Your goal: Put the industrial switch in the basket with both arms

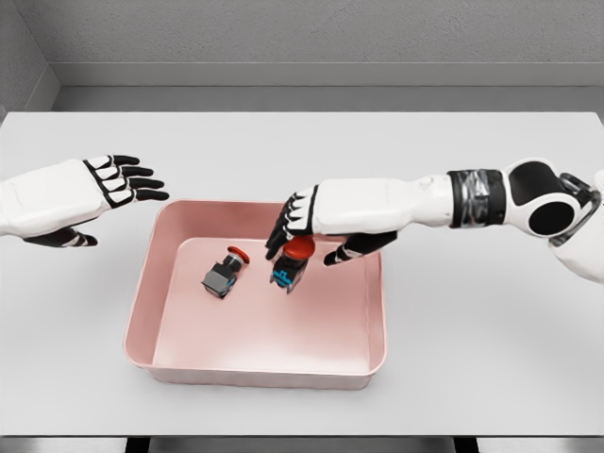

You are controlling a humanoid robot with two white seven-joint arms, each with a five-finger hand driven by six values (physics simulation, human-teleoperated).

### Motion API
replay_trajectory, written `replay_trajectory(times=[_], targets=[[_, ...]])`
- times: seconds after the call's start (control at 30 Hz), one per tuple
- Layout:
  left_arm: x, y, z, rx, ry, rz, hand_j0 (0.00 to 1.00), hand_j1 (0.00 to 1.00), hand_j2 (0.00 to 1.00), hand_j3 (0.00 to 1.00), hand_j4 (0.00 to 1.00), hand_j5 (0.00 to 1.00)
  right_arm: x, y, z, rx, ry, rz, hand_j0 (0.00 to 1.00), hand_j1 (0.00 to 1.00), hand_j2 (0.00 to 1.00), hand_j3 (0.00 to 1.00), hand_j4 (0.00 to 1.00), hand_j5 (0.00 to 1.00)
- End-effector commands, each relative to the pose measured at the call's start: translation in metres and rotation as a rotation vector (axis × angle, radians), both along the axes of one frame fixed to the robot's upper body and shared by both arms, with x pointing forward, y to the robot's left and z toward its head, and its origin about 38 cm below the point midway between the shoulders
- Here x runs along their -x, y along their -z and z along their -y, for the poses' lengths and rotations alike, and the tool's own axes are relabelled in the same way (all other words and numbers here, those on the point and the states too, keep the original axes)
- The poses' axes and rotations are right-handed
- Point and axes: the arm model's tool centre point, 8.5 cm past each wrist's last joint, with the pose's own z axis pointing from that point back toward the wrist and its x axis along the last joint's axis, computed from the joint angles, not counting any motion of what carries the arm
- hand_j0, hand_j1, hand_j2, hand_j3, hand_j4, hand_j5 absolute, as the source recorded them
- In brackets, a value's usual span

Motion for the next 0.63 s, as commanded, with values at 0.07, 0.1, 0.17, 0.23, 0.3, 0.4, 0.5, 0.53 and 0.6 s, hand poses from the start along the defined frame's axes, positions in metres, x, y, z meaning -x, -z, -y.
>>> replay_trajectory(times=[0.07, 0.1, 0.17, 0.23, 0.3, 0.4, 0.5, 0.53, 0.6], targets=[[0.0, -0.001, -0.001, 0.002, -0.002, -0.001, 1.0, 1.0, 1.0, 1.0, 1.0, 1.0, -0.002, -0.005, 0.001, -0.014, 0.009, 0.005, 1.0, 1.0, 1.0, 1.0, 1.0, 1.0], [0.0, -0.001, -0.001, 0.003, -0.002, -0.002, 1.0, 1.0, 1.0, 1.0, 1.0, 1.0, -0.005, -0.009, 0.005, -0.016, 0.02, 0.015, 1.0, 1.0, 1.0, 1.0, 1.0, 1.0], [0.0, -0.001, -0.001, 0.003, -0.002, -0.002, 1.0, 1.0, 1.0, 1.0, 1.0, 1.0, -0.011, -0.023, 0.027, -0.015, 0.075, 0.049, 1.0, 1.0, 1.0, 1.0, 1.0, 1.0], [0.0, -0.001, -0.001, 0.003, -0.002, -0.002, 1.0, 1.0, 1.0, 1.0, 1.0, 1.0, -0.015, -0.033, 0.054, 0.002, 0.138, 0.071, 1.0, 1.0, 1.0, 1.0, 1.0, 1.0], [0.0, 0.0, -0.001, 0.003, -0.002, -0.004, 1.0, 1.0, 1.0, 1.0, 1.0, 1.0, -0.018, -0.044, 0.074, -0.007, 0.186, 0.088, 1.0, 1.0, 1.0, 1.0, 1.0, 1.0], [0.001, -0.005, -0.007, -0.02, -0.011, 0.001, 1.0, 1.0, 1.0, 1.0, 1.0, 1.0, -0.016, -0.044, 0.107, -0.015, 0.265, 0.069, 1.0, 1.0, 1.0, 1.0, 1.0, 1.0], [0.001, -0.005, -0.008, -0.022, -0.012, 0.001, 1.0, 1.0, 1.0, 1.0, 1.0, 1.0, -0.016, -0.039, 0.125, -0.004, 0.314, 0.046, 1.0, 1.0, 1.0, 1.0, 1.0, 1.0], [0.001, -0.005, -0.008, -0.023, -0.012, 0.0, 1.0, 1.0, 1.0, 1.0, 1.0, 1.0, -0.017, -0.035, 0.135, -0.013, 0.345, 0.035, 1.0, 1.0, 1.0, 1.0, 1.0, 1.0], [0.001, -0.005, -0.008, -0.022, -0.013, 0.002, 1.0, 1.0, 1.0, 1.0, 1.0, 1.0, -0.016, -0.033, 0.148, -0.019, 0.381, 0.028, 1.0, 1.0, 1.0, 1.0, 1.0, 1.0]])
